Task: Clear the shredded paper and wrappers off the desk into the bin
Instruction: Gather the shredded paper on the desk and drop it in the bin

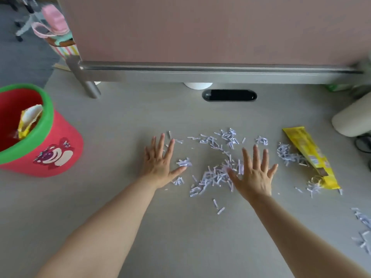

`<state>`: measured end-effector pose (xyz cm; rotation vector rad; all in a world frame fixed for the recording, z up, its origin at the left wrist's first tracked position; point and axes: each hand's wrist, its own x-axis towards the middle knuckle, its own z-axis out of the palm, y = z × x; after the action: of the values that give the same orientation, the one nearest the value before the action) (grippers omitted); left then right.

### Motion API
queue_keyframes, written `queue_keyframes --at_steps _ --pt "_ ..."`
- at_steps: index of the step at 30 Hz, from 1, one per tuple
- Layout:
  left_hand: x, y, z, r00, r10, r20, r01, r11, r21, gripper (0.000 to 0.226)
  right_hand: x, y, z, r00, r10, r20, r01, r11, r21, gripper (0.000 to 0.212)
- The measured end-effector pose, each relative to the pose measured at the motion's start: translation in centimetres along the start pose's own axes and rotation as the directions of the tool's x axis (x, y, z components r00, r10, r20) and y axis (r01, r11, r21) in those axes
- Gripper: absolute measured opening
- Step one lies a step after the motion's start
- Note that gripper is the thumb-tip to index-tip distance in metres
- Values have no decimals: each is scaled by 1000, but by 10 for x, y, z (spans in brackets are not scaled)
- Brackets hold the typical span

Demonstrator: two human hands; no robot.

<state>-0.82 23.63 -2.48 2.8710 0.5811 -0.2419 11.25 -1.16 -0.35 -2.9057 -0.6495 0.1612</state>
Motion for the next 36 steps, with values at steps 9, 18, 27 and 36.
queue_keyframes --at_steps 9,18,27,36 --pt "34 70 5 987 152 56 -151 988 -17 104 13 56 11 995 -30 97 27 999 32 88" --pt "40 90 4 918 353 -180 -370 926 -70 72 23 77 -8 984 56 -167 -7 961 276 67" --pt "108 146 10 953 295 65 -297 955 13 70 66 128 -10 987 148 65 -157 973 168 85" --pt "67 132 15 829 556 -63 -559 827 -56 85 58 76 0 873 -487 19 463 841 279 78"
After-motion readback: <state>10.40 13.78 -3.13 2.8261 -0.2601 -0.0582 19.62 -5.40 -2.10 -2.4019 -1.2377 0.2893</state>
